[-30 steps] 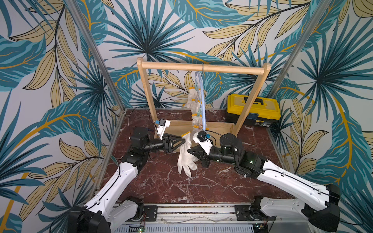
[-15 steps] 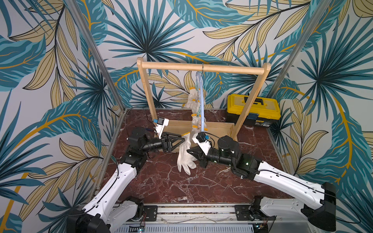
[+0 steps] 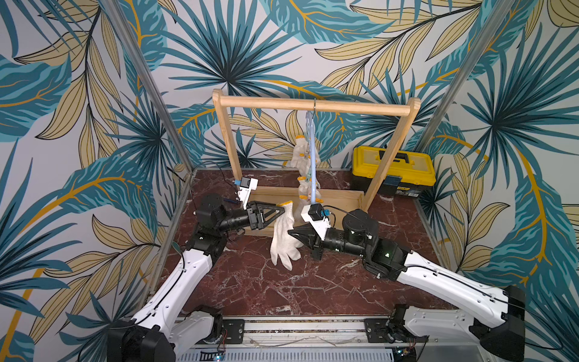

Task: Clip the gloves onto a hanger to dry
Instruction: Pick up the glove from the center of the board.

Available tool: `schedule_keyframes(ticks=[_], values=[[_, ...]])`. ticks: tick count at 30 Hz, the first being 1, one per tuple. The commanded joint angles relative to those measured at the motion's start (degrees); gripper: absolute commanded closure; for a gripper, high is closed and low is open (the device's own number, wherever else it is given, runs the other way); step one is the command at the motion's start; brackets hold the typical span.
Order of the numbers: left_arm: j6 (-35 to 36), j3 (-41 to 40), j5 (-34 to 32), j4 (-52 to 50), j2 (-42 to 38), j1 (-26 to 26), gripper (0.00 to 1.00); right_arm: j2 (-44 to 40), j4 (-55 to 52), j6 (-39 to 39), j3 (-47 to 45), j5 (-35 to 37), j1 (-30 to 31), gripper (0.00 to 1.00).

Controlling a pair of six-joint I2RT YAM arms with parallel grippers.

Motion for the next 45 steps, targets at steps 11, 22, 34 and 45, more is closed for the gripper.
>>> schedule_keyframes(ticks=[11, 22, 34, 45], values=[[-2.2, 3.9, 4.2, 3.9, -0.8, 0.3, 0.42, 2.4, 7.2, -1.3, -1.0, 3.0, 0.0, 1.00], [-1.3, 3.7, 4.8, 3.9, 0.5, 0.2, 0.80, 0.4, 8.3, 0.6, -5.6, 9.0, 0.0, 1.00], [3.9, 3.9, 13.5, 3.9, 1.8, 0.2, 1.00, -2.4, -5.0, -0.9, -4.2, 9.3, -0.3, 0.61], [16.7, 1.5, 22.9, 3.8, -1.3, -4.6, 1.00, -9.4, -25.7, -5.5, 1.8, 1.9, -1.2, 0.43]])
